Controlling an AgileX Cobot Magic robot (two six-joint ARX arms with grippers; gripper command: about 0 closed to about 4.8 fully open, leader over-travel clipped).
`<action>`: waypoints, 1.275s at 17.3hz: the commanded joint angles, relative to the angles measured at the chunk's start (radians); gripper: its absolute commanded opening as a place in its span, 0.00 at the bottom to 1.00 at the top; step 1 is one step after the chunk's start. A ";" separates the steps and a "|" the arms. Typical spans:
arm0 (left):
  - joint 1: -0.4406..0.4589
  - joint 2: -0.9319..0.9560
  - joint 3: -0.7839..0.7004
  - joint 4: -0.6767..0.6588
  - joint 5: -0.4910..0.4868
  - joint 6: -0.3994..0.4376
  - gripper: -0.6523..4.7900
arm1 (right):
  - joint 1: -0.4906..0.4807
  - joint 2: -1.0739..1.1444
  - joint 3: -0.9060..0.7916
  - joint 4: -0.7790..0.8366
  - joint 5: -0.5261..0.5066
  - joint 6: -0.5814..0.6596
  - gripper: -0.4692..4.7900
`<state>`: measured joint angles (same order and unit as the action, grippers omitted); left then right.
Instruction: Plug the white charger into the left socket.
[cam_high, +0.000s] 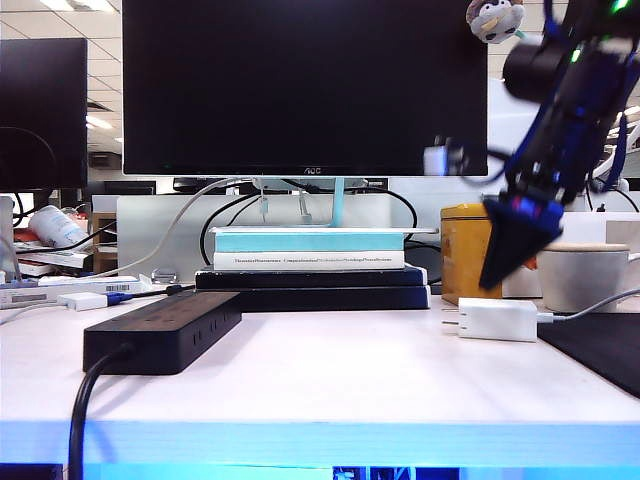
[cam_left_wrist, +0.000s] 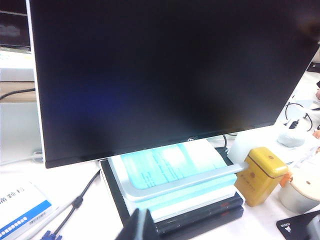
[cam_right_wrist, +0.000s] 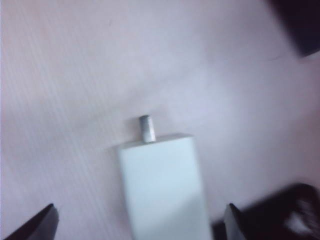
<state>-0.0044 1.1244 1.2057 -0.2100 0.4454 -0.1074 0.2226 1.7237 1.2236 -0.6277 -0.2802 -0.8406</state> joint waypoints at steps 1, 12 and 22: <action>0.001 -0.005 0.005 0.016 0.008 0.002 0.11 | 0.001 0.057 0.003 0.001 0.035 -0.004 0.91; 0.001 -0.005 0.004 -0.014 0.008 0.004 0.11 | 0.002 0.095 0.003 0.088 0.030 0.076 0.24; 0.000 -0.002 0.004 -0.013 0.257 0.312 0.11 | 0.002 0.037 0.003 0.620 -0.652 1.280 0.24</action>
<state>-0.0040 1.1240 1.2057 -0.2302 0.6422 0.1543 0.2237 1.7718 1.2209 -0.1375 -0.8597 0.2131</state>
